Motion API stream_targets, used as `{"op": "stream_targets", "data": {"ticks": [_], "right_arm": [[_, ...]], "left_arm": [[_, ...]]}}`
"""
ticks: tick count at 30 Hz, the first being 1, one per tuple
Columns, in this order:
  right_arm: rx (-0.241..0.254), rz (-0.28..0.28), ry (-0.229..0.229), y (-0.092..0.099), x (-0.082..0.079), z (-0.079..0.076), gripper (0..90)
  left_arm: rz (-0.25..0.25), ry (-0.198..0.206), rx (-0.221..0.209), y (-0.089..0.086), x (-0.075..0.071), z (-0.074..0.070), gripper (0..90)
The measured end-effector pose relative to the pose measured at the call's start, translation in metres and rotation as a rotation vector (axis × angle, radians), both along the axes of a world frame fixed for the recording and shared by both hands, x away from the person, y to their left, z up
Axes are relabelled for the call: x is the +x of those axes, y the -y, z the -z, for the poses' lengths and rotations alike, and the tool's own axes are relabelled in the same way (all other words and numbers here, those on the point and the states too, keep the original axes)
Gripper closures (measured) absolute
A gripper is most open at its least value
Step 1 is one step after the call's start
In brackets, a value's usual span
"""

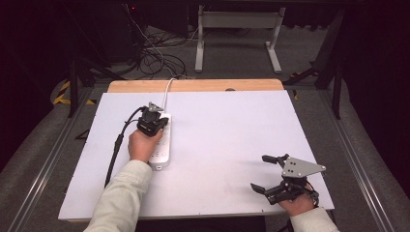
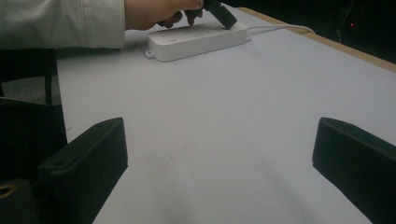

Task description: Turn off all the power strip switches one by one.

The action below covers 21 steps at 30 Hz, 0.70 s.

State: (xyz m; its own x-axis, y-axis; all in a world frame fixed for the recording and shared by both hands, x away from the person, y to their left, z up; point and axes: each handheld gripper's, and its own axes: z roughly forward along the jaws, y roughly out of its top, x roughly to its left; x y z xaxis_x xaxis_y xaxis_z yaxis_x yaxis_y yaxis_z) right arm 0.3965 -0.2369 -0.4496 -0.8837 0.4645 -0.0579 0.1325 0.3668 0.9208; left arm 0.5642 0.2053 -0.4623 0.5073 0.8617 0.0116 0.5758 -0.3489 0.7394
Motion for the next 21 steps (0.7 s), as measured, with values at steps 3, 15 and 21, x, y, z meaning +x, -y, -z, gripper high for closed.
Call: {"op": "stream_targets", "data": {"ticks": [3, 15, 21], "right_arm": [[0.001, -0.001, 0.001, 0.0002, -0.0003, -0.0001, 3.8], [-0.002, -0.003, 0.000, 0.0007, -0.0006, 0.0002, 3.8], [-0.001, -0.002, -0.001, 0.0011, -0.0012, 0.0002, 3.8]], "left_arm": [[-0.007, 0.006, 0.017, 0.0014, -0.0009, -0.0002, 90.0], [-0.014, 0.012, 0.027, 0.0069, -0.0022, 0.0005, 90.0], [-0.036, -0.002, 0.017, 0.0067, -0.0012, 0.0008, 90.0]]}}
